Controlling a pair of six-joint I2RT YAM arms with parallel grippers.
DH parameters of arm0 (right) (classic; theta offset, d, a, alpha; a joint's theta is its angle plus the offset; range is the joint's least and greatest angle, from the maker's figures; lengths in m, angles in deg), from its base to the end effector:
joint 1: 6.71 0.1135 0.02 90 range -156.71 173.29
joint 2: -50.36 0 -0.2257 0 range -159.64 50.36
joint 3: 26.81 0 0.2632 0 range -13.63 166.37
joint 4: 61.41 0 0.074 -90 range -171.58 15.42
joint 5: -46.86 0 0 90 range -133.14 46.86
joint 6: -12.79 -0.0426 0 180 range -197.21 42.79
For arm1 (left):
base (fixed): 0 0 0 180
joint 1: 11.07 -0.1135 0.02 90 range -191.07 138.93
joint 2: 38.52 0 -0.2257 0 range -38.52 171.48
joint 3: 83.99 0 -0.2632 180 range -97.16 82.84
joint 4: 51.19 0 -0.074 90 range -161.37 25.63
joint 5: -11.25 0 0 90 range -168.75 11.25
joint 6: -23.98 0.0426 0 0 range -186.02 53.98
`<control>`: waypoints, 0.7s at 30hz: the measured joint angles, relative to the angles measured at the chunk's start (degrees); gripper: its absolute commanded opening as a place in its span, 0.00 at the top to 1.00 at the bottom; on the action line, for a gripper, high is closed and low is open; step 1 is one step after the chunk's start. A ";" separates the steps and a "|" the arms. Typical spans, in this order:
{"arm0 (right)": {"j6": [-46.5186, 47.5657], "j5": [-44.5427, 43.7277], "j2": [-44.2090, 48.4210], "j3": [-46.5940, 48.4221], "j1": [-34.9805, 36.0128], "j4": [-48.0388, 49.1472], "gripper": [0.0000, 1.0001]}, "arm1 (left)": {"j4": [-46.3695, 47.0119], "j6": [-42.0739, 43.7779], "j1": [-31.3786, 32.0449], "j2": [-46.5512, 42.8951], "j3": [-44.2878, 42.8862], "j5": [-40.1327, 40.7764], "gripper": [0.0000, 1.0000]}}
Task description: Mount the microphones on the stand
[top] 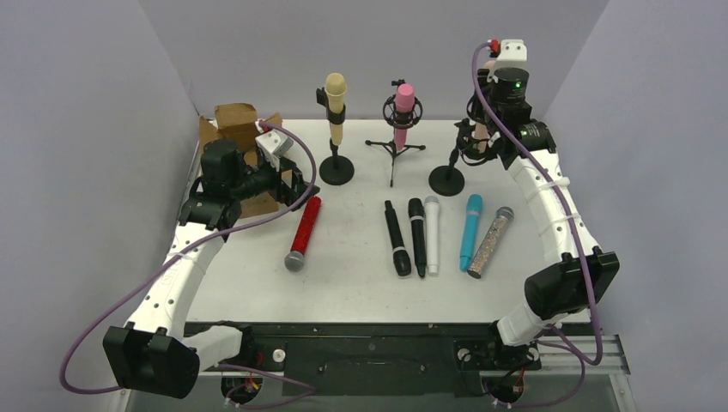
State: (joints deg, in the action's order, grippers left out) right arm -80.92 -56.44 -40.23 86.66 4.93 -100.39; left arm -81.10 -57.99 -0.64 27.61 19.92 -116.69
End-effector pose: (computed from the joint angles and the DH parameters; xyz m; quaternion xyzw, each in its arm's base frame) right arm 0.3700 0.0662 0.4095 0.0146 0.7967 -0.0120 0.6041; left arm 0.2795 -0.0781 0.3287 0.3084 0.7345 -0.2775 0.5371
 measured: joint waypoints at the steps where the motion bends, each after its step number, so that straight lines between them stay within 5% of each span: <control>1: 0.02 0.00 -0.31 0.00 0.00 0.35 0.70 | -0.02 0.02 0.00 0.00 0.00 0.09 0.04; 4: -0.26 0.04 -0.50 -0.07 0.00 0.94 0.33 | 0.00 0.17 0.02 0.00 0.11 0.44 0.04; 6: -1.38 0.26 -0.44 -0.85 0.00 1.07 0.23 | -0.04 0.20 0.02 0.00 0.44 1.01 0.04; 15: -3.65 2.25 2.12 -5.99 0.00 -1.57 0.20 | -1.18 -0.22 -1.46 3.34 0.57 5.35 0.04; 21: -6.12 2.80 13.99 -12.33 0.00 -2.23 0.19 | -3.19 -1.92 -4.42 9.51 -2.78 7.72 0.04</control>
State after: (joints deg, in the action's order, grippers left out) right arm -87.04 -53.64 -26.24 74.33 4.93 -102.62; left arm -84.29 -59.91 -5.05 37.12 17.15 -108.97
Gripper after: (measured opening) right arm 0.804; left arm 0.965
